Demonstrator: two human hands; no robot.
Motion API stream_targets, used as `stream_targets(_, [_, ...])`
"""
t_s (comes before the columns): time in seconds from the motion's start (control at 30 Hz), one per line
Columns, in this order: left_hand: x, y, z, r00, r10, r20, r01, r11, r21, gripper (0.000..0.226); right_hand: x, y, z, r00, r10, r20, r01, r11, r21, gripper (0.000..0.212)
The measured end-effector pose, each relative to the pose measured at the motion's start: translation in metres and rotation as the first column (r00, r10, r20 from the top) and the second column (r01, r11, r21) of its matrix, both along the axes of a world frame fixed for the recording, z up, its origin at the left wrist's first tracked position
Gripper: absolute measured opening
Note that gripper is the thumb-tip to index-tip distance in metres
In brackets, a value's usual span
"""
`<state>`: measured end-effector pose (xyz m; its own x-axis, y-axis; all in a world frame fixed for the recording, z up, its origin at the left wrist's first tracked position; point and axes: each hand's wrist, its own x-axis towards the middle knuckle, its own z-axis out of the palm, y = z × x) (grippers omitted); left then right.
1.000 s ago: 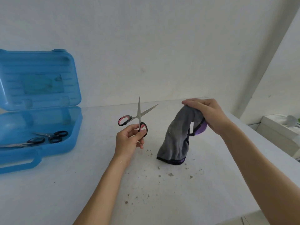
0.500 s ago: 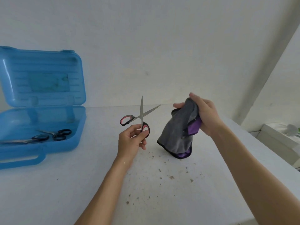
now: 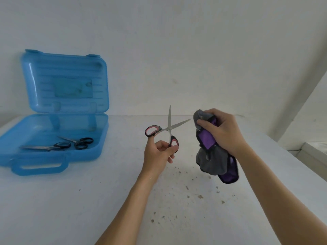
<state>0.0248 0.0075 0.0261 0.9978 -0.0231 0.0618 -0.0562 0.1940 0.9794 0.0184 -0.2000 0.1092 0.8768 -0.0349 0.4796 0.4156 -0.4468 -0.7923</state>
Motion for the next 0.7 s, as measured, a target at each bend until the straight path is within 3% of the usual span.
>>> stream_targets(0.17, [-0.002,-0.002,-0.002,1.000,-0.021,0.021,0.021,1.000,0.007,0.069,-0.001,0.022,-0.019,0.994,-0.069,0.089,0.084,0.979,-0.188,0.018])
stream_targets(0.3, [-0.003,-0.004,-0.002,1.000,-0.026,0.014,0.027,0.998,-0.059,0.076,-0.006,0.039,-0.034,0.987,-0.100,0.122,0.121,0.977,-0.173,0.038])
stream_targets(0.47, [0.001,-0.006,-0.006,0.997,-0.072,-0.018,0.071,0.995,-0.070,0.060,0.008,0.036,-0.065,0.903,-0.125,0.411,0.245,0.935,-0.255,0.021])
stream_targets(0.7, [0.004,-0.018,-0.021,0.995,-0.090,-0.054,0.087,0.995,-0.055,0.042,0.017,0.022,-0.090,0.910,-0.092,0.404,0.256,0.892,-0.373,0.026])
